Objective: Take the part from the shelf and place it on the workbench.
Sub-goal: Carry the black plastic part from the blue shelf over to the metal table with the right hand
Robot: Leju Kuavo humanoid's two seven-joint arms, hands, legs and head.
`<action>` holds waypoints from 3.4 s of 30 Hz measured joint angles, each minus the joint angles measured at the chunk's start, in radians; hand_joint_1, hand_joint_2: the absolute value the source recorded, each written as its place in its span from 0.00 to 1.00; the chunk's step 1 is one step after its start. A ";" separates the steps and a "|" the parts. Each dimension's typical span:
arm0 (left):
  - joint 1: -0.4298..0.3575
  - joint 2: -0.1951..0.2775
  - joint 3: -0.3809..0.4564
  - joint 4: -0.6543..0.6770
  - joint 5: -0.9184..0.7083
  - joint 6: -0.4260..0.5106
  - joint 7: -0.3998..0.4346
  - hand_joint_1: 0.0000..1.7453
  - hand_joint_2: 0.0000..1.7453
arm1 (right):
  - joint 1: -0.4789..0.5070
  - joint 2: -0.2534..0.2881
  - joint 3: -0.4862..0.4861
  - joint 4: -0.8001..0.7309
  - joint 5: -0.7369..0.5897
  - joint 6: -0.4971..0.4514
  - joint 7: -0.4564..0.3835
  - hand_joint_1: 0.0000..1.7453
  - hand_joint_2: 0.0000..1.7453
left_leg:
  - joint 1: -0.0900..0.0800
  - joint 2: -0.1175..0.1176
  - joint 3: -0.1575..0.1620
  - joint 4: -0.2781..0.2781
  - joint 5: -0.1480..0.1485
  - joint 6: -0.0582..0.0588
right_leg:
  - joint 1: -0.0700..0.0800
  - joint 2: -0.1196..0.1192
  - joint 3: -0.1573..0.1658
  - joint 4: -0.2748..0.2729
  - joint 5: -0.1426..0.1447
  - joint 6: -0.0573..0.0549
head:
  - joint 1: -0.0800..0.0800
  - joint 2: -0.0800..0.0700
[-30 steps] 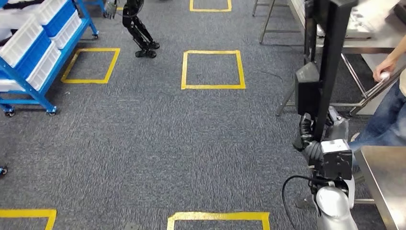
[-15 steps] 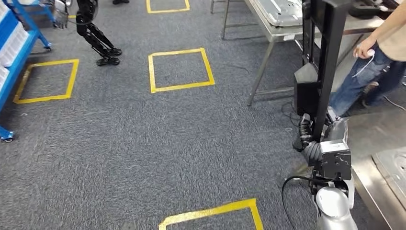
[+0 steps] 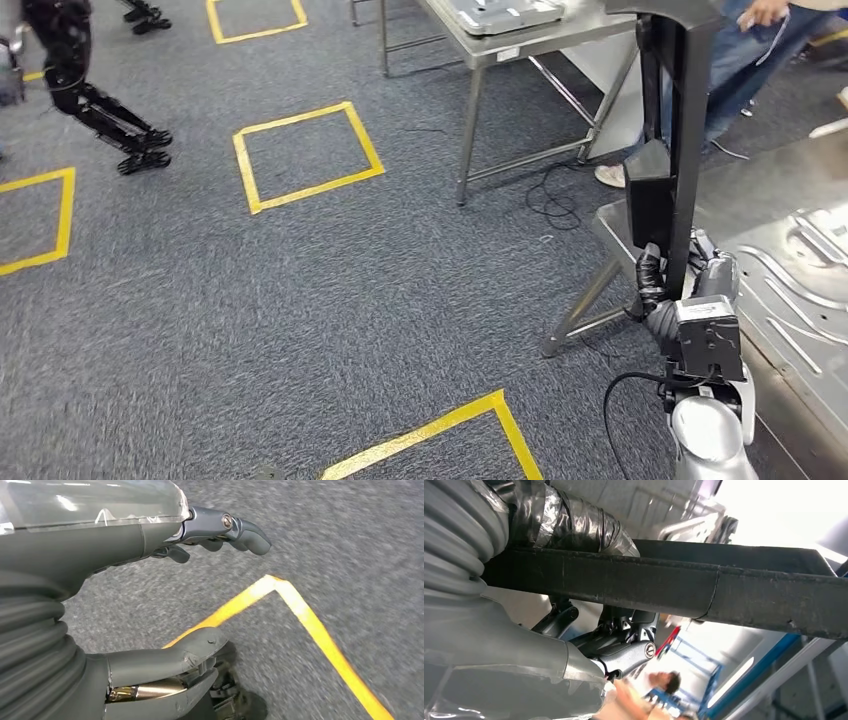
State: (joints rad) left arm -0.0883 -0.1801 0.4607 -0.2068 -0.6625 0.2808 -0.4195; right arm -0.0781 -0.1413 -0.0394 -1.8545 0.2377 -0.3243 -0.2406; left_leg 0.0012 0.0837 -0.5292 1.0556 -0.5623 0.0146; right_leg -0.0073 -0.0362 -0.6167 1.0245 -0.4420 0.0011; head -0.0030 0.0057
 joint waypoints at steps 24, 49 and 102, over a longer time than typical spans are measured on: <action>0.005 -0.002 0.026 0.000 0.018 -0.036 0.000 0.00 1.00 | 0.018 -0.006 -0.014 -0.012 0.000 0.001 0.000 1.00 1.00 | 0.005 0.000 0.003 -0.044 0.056 0.030 | -0.012 -0.019 -0.032 0.072 -0.012 0.045 | 0.004 0.000; 0.004 -0.001 0.042 0.000 0.018 -0.055 0.003 0.00 1.00 | 0.027 -0.014 -0.030 -0.013 0.017 0.010 0.008 1.00 1.00 | 0.001 -0.071 -0.019 -0.053 0.091 0.047 | -0.005 0.054 -0.112 0.208 -0.096 0.038 | 0.006 0.000; 0.012 0.000 0.074 0.000 0.008 -0.069 0.018 0.00 1.00 | 0.020 -0.046 -0.064 0.088 0.178 -0.004 0.114 1.00 1.00 | 0.002 -0.087 -0.056 0.002 0.085 0.014 | -0.001 0.062 0.010 0.013 -0.014 0.008 | 0.005 0.000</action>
State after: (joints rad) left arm -0.0759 -0.1800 0.5345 -0.2068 -0.6543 0.2120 -0.4013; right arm -0.0576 -0.1875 -0.1034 -1.7670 0.4155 -0.3284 -0.1264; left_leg 0.0030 -0.0034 -0.5851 1.0574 -0.4769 0.0287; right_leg -0.0087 0.0253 -0.6064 1.0380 -0.4560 0.0093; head 0.0020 0.0057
